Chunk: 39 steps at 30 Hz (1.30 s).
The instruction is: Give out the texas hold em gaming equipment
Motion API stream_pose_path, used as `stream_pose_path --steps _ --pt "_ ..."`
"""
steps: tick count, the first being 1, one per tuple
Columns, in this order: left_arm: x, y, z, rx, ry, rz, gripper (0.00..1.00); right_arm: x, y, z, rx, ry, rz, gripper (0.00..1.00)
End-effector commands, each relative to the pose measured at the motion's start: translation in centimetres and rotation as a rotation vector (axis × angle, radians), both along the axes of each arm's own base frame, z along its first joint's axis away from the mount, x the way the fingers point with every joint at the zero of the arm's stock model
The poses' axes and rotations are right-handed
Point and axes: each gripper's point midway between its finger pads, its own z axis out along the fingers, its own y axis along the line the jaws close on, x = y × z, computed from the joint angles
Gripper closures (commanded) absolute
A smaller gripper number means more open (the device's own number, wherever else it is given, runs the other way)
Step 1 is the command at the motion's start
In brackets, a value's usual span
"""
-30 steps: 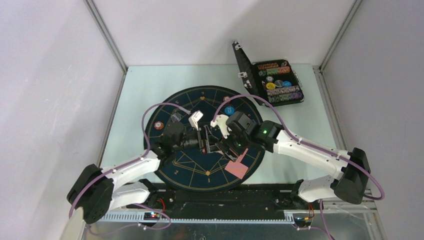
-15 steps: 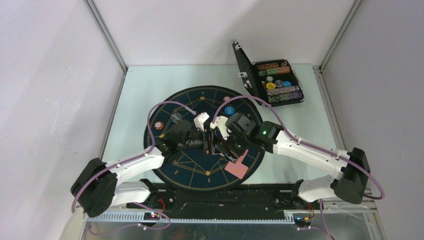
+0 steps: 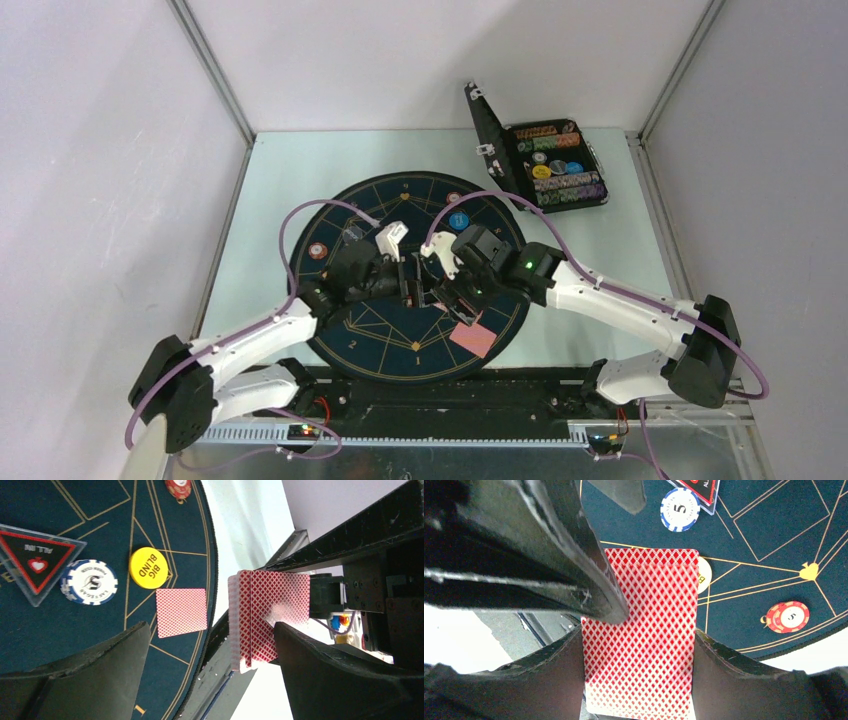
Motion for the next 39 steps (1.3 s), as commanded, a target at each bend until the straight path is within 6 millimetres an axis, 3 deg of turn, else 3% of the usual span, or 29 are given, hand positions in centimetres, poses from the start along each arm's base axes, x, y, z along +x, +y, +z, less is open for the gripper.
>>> stream_pose_path --steps 1,13,17,19,30,35,39 --pt "1.0 1.9 -0.4 0.079 -0.039 0.073 0.01 0.6 1.0 2.7 0.092 -0.067 0.003 1.0" --pt "0.5 1.8 2.7 0.002 -0.096 0.057 0.12 0.8 1.0 2.7 0.092 -0.072 -0.007 1.0" --pt "-0.2 0.6 4.8 -0.093 -0.128 -0.012 0.01 0.8 1.0 2.5 0.088 -0.068 -0.009 1.0" --pt "-0.6 0.1 5.6 -0.134 -0.132 -0.047 0.01 0.8 1.0 2.6 0.089 -0.068 -0.008 1.0" --pt "-0.5 -1.7 2.9 -0.105 -0.04 -0.12 0.0 0.7 1.2 3.0 0.108 -0.071 -0.002 1.0" --pt "0.3 -0.4 0.9 0.002 -0.019 -0.048 0.01 0.7 1.1 3.0 0.105 -0.072 -0.004 1.0" --pt "0.8 0.9 0.2 0.041 -0.012 0.007 0.06 0.7 1.0 3.0 0.105 -0.073 -0.005 1.0"
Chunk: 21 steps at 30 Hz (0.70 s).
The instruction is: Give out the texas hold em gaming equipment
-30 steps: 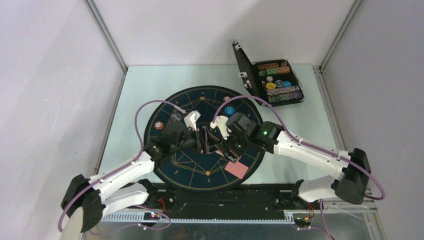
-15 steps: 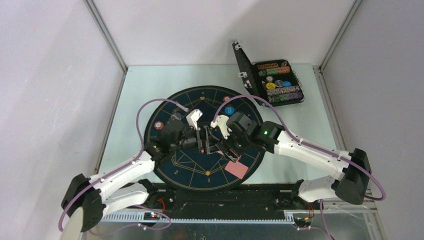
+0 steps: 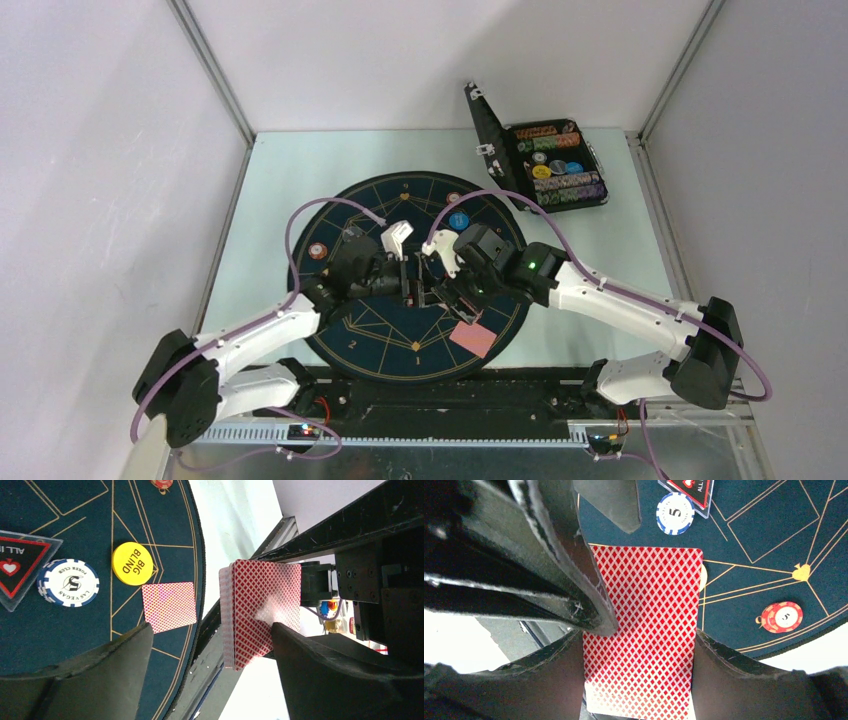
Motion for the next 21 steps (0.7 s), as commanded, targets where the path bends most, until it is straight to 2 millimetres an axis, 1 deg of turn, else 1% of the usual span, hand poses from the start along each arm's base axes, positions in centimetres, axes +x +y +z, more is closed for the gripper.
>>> stream_pose_path --steps 1,3,7,11,13,15,16,18,21 --pt "1.5 1.6 -0.3 0.065 -0.036 0.084 0.13 0.5 1.1 2.5 0.093 -0.055 0.001 1.0" --pt "1.4 1.7 -0.2 0.061 -0.03 0.085 0.17 0.5 1.1 2.6 0.094 -0.055 0.002 1.0" --pt "1.3 1.7 0.3 0.043 -0.038 0.086 0.21 0.5 1.0 2.5 0.091 -0.053 0.001 1.0" --pt "1.0 1.5 1.8 0.0 -0.065 0.071 0.25 0.5 1.0 2.5 0.091 -0.055 0.0 1.0" --pt "1.0 1.4 2.7 -0.03 -0.082 0.068 0.29 0.5 1.1 2.4 0.089 -0.051 -0.001 1.0" --pt "1.0 1.3 3.4 -0.052 -0.091 0.069 0.35 0.5 1.1 2.3 0.088 -0.051 -0.001 1.0" --pt "1.0 1.2 3.5 -0.059 -0.094 0.067 0.41 0.5 1.1 2.4 0.089 -0.05 0.0 1.0" --pt "0.9 1.2 3.6 -0.062 -0.093 0.068 0.48 0.5 1.1 2.3 0.087 -0.049 -0.001 1.0" --pt "1.0 1.6 3.6 -0.054 -0.097 0.088 0.53 0.6 1.0 2.3 0.082 -0.051 -0.005 1.0"
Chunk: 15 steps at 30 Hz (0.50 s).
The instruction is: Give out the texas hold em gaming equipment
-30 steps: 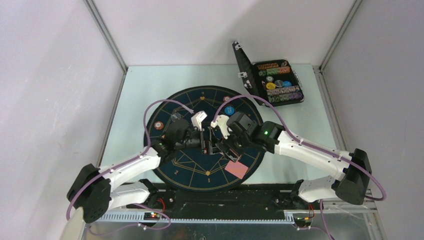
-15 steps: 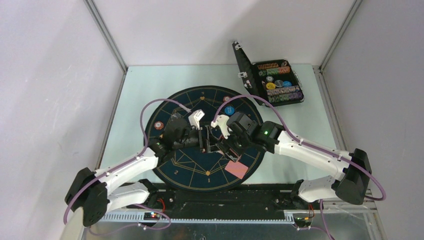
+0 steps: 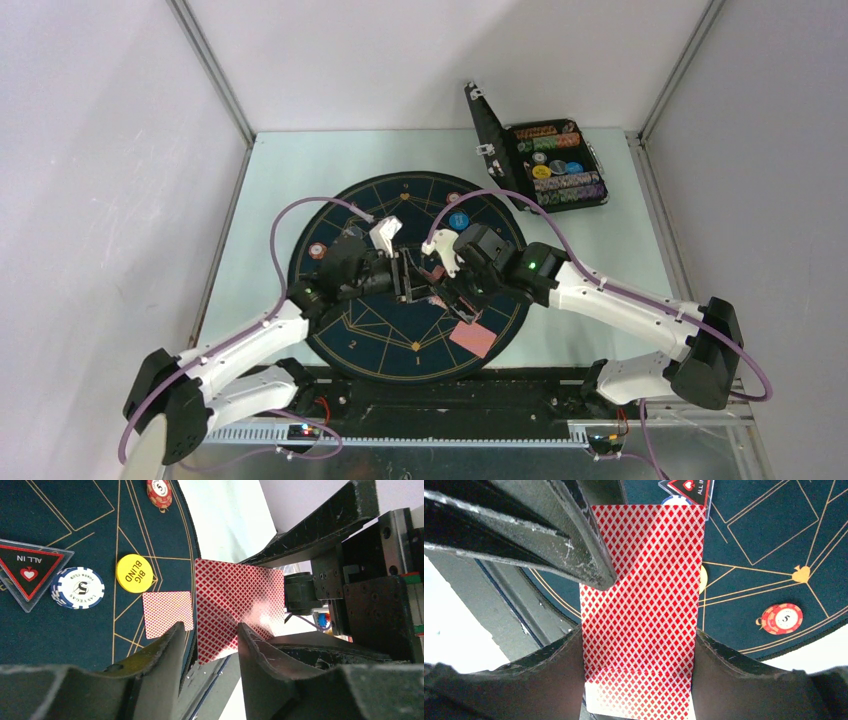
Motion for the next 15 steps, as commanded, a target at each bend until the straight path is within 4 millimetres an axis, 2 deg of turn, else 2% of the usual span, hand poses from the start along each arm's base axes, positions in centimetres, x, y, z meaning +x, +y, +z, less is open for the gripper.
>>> stream_pose_path --steps 1,6,12,15 --pt "0.7 0.4 1.3 -0.019 -0.051 0.038 0.56 0.5 0.8 2.2 0.075 -0.049 -0.005 1.0" --pt "0.8 1.3 1.7 -0.008 -0.075 0.082 0.72 0.7 0.6 2.0 0.065 -0.054 -0.016 1.0" --pt "0.4 2.9 1.0 0.003 -0.064 0.137 0.91 0.8 0.6 2.0 0.061 -0.053 -0.023 1.0" --pt "0.4 3.5 1.6 0.007 -0.083 0.16 0.99 0.9 0.6 2.0 0.061 -0.06 -0.032 1.0"
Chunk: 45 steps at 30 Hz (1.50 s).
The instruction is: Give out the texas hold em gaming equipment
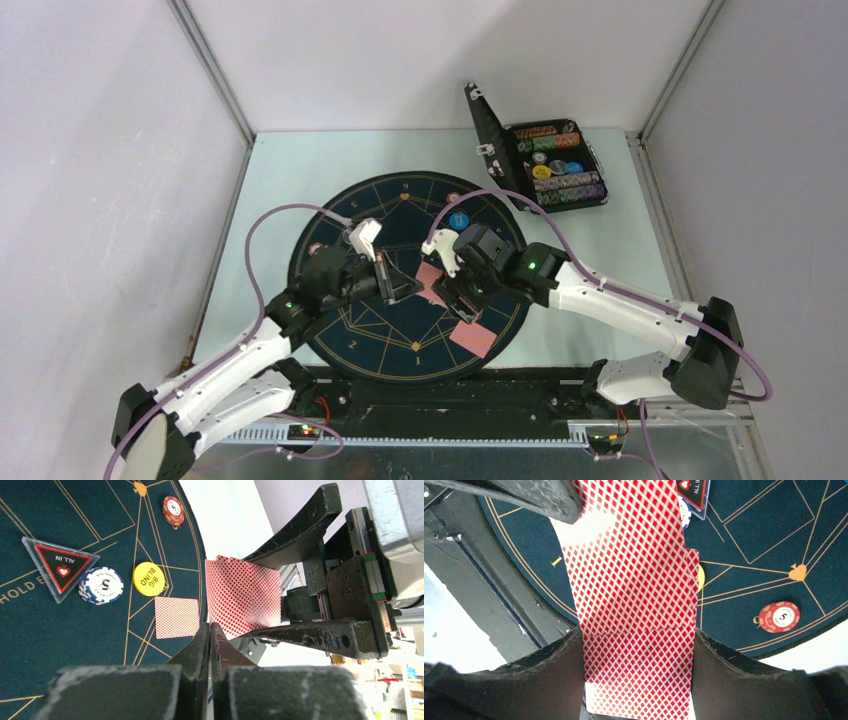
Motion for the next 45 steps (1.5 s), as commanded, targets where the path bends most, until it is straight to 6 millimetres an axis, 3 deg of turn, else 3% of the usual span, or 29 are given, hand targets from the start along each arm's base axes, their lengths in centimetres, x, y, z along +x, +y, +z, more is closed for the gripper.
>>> stream_pose_path --steps 1,5,12,20,23,26,32,34,36,39,45 --pt "0.6 1.5 0.3 0.021 -0.015 0.071 1.0 0.9 0.7 2.1 0.066 -0.056 -0.028 1.0" --pt "0.2 1.7 2.1 -0.032 -0.049 0.059 1.0 1.4 0.5 2.0 0.059 -0.068 -0.061 1.0" --pt "-0.9 2.1 5.9 -0.113 -0.094 0.023 1.0 3.9 -1.2 2.0 0.026 -0.12 -0.209 1.0" --pt "2.7 6.3 5.7 -0.138 -0.078 0.234 1.0 5.2 -2.2 1.8 0.006 -0.134 -0.276 1.0" --pt "4.1 8.4 4.5 -0.136 -0.042 0.313 1.0 5.3 -2.3 1.9 0.017 -0.125 -0.28 1.0" --pt "5.9 12.4 2.1 -0.091 0.017 0.519 1.0 5.3 -2.3 1.9 0.02 -0.118 -0.281 1.0" --pt "6.7 19.8 -6.5 -0.021 0.246 0.883 1.0 5.6 -2.6 1.7 0.019 -0.11 -0.29 1.0" --pt "5.9 21.5 -10.0 0.007 0.342 0.966 1.0 5.7 -2.7 1.7 0.018 -0.108 -0.294 1.0" --pt "5.2 22.5 -12.1 0.036 0.397 1.017 1.0 5.8 -2.8 1.6 0.015 -0.106 -0.294 1.0" --pt "4.9 24.6 -13.4 0.106 0.387 1.114 1.0 5.8 -2.9 1.5 0.012 -0.104 -0.296 1.0" --pt "4.1 27.8 -14.0 0.219 0.356 1.264 1.0 5.8 -3.0 1.3 0.004 -0.1 -0.297 1.0"
